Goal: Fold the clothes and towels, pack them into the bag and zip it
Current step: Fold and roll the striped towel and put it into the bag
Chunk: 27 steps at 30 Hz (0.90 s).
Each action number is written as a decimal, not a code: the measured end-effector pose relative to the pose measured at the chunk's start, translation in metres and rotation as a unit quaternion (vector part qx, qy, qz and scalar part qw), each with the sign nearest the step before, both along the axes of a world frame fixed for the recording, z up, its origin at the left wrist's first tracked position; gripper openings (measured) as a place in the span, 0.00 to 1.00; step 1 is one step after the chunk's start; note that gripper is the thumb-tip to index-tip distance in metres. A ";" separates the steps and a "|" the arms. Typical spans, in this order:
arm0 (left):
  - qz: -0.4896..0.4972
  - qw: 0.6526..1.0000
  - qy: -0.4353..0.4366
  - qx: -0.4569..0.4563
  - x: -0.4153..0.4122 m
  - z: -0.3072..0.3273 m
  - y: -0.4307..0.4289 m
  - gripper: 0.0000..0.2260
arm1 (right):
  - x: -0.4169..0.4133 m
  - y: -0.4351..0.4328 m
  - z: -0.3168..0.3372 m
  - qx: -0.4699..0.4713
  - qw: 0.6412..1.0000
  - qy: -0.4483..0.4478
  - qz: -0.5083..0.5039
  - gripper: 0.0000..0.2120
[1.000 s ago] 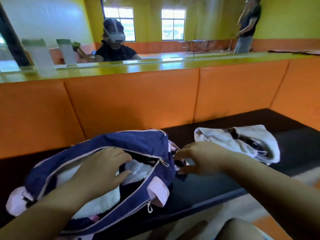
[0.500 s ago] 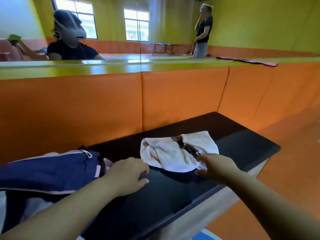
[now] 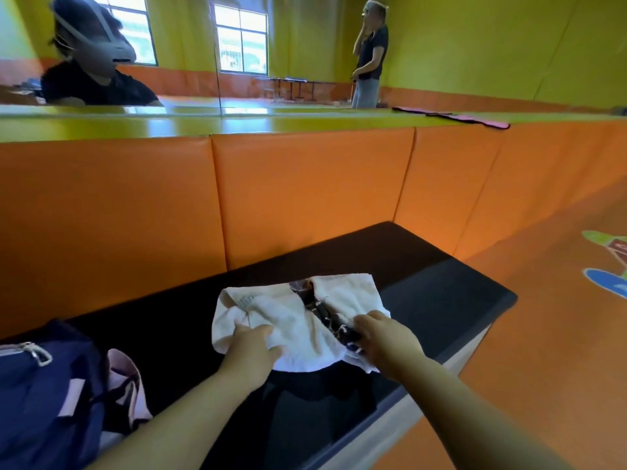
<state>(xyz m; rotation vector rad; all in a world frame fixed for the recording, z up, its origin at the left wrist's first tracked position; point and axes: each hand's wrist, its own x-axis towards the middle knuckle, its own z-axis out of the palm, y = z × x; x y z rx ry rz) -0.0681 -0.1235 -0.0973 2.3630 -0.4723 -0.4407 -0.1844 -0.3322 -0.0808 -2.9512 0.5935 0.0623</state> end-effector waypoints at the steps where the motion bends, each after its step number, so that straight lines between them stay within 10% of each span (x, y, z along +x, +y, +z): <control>1: 0.020 0.999 0.014 -0.030 0.002 0.000 -0.002 0.22 | -0.001 0.001 0.000 -0.002 1.000 -0.008 0.001 0.15; 7: 0.041 0.994 0.017 -0.099 0.007 0.006 0.023 0.16 | -0.022 0.008 0.011 0.087 0.993 -0.075 -0.002 0.10; 15: -0.108 0.986 0.096 0.083 0.009 0.034 0.089 0.13 | -0.062 0.009 0.029 0.220 0.975 0.018 0.006 0.08; 21: 0.083 0.984 0.127 -0.093 0.026 0.032 0.066 0.08 | -0.035 -0.006 0.023 0.155 0.974 -0.076 -0.148 0.22; 27: 0.136 0.983 0.106 -0.068 0.042 0.012 0.040 0.08 | -0.004 -0.007 0.011 0.209 0.958 -0.030 -0.195 0.25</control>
